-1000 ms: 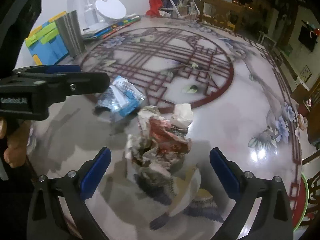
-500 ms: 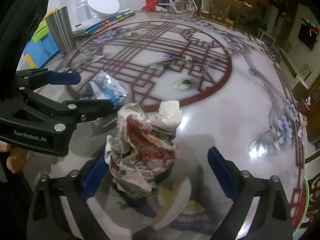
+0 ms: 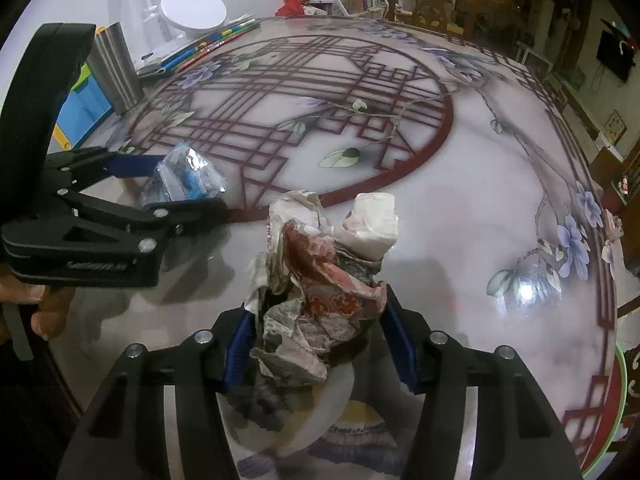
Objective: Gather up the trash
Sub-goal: 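Grasp the crumpled red-printed paper with right gripper while left gripper grasps the blue wrapper, then carry the crumpled paper and blue wrapper over the bin, then open both grippers to drop the paper and wrapper into the bin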
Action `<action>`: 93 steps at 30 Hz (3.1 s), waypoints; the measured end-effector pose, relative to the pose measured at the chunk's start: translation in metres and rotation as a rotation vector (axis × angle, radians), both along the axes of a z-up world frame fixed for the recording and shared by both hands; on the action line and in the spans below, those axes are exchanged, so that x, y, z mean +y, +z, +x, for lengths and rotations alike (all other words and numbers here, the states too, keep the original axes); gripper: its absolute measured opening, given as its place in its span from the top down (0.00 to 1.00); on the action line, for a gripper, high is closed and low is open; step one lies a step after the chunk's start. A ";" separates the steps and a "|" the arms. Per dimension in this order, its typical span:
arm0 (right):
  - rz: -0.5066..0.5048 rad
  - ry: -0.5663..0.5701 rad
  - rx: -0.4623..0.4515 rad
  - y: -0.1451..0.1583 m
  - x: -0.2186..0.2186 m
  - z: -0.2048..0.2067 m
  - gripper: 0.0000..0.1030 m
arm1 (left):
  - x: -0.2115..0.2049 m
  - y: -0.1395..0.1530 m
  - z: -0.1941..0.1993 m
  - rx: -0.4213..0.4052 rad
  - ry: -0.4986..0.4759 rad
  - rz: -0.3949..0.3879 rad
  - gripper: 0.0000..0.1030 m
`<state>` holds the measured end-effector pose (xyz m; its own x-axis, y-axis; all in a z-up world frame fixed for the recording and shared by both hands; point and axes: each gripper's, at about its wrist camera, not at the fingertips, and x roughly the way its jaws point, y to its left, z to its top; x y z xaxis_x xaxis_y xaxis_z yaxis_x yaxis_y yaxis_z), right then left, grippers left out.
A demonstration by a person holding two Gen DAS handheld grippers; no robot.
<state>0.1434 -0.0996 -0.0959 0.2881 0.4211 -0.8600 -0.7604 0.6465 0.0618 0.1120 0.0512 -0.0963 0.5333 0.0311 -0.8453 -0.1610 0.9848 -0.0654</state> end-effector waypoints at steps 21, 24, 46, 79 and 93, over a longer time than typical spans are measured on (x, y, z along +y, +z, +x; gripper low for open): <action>0.063 -0.035 -0.008 0.020 -0.022 0.001 0.48 | -0.007 0.021 -0.017 -0.069 -0.006 -0.078 0.56; 0.079 -0.053 -0.012 0.026 -0.031 0.002 0.48 | -0.015 0.030 -0.021 -0.090 -0.018 -0.072 0.56; 0.209 -0.334 -0.100 0.086 -0.179 0.028 0.48 | -0.142 0.087 0.016 -0.175 -0.259 -0.084 0.56; 0.198 -0.820 -0.096 0.075 -0.428 0.088 0.48 | -0.390 0.085 0.111 -0.154 -0.648 -0.176 0.55; 0.171 -0.853 -0.081 0.063 -0.438 0.100 0.48 | -0.429 0.047 0.126 -0.084 -0.682 -0.137 0.55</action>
